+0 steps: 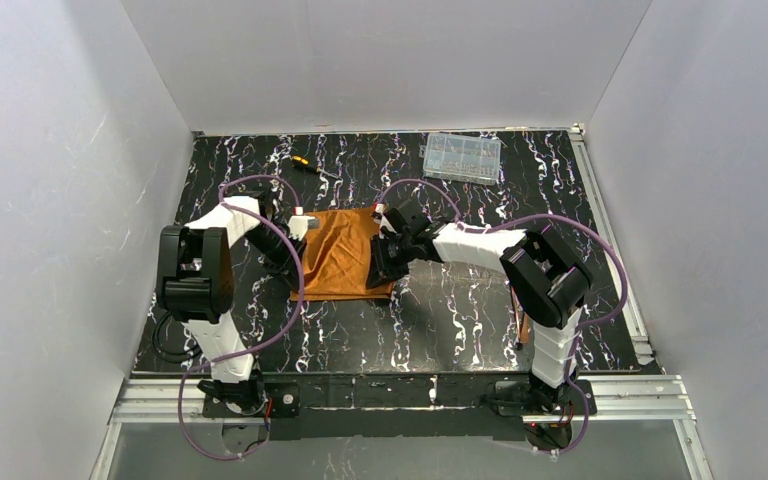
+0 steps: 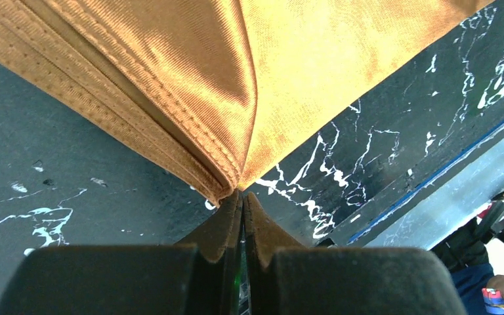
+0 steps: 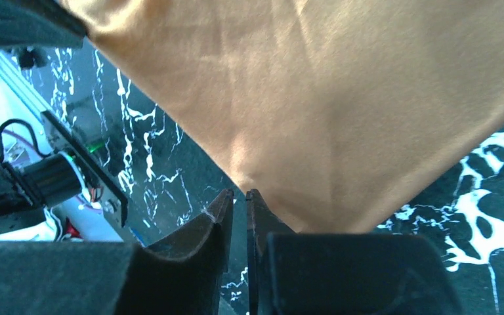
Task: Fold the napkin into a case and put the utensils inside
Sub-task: Smooth out the square-folded napkin at the center of the board.
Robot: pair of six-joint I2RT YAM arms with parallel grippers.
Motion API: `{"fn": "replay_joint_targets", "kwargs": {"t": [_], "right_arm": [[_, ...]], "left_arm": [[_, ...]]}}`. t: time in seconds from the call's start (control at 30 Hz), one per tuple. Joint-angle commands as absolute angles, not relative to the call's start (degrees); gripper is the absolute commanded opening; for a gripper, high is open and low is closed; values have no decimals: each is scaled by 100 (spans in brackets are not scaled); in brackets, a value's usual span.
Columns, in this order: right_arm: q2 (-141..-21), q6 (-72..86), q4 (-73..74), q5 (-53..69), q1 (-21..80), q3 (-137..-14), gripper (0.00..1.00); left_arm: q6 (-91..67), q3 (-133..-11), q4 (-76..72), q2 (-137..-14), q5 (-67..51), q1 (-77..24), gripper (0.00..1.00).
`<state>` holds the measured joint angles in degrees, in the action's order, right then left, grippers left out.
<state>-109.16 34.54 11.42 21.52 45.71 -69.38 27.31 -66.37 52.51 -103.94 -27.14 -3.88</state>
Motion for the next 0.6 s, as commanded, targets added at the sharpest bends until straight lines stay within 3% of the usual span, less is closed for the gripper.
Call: {"fn": "replay_joint_targets", "kwargs": {"t": [0.0, 0.23, 0.33, 0.57], "right_arm": [[-10569, 3463, 968, 2624, 4512, -6747, 21], [-10601, 3608, 600, 2783, 4439, -6271, 19], [-10671, 3689, 500, 2938, 4439, -6215, 26], [-10430, 3684, 528, 3552, 4306, -6561, 31]], "left_arm": [[2549, -6522, 5205, -10110, -2514, -397, 0], [2638, -6265, 5225, -10040, -2452, -389, 0], [2636, -6261, 5249, -9982, -2526, -388, 0], [2700, -6450, 5630, -9876, -2684, -392, 0]]}}
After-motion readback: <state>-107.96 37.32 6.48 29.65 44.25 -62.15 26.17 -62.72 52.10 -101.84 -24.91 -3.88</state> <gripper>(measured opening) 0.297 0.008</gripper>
